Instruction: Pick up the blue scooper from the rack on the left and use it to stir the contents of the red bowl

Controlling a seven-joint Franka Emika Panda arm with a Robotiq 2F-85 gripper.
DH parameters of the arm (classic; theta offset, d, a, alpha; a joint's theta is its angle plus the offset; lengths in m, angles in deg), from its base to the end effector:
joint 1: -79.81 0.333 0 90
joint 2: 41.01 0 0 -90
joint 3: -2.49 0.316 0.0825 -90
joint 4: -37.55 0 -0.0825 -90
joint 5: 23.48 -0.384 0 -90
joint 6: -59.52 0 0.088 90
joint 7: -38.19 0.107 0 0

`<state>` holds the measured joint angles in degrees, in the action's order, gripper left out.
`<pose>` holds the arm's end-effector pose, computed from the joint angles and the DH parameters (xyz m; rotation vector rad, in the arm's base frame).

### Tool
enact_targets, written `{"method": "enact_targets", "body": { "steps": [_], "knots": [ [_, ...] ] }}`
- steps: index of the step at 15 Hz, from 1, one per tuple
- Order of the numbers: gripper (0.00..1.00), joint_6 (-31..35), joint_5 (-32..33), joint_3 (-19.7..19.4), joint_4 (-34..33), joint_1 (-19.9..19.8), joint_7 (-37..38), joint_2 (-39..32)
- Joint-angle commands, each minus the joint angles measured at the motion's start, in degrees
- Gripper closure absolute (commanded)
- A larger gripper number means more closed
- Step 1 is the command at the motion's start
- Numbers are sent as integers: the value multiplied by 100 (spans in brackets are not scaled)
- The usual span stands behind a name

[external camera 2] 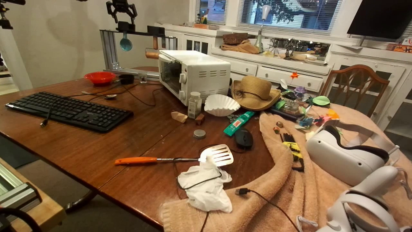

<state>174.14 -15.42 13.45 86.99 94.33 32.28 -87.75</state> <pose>0.7453 0.2736 0.4619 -2.9564 -0.7589 -0.5060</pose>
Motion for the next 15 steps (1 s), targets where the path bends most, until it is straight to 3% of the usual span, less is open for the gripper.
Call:
{"method": "enact_targets", "body": {
  "steps": [1, 7, 15],
  "knots": [
    [0, -410, -60, 16, -404, 34, 42, -214],
    [0, -930, -71, 68, -504, 45, 63, -181],
    [0, -861, -21, 51, -784, 59, 77, -440]
  ]
}}
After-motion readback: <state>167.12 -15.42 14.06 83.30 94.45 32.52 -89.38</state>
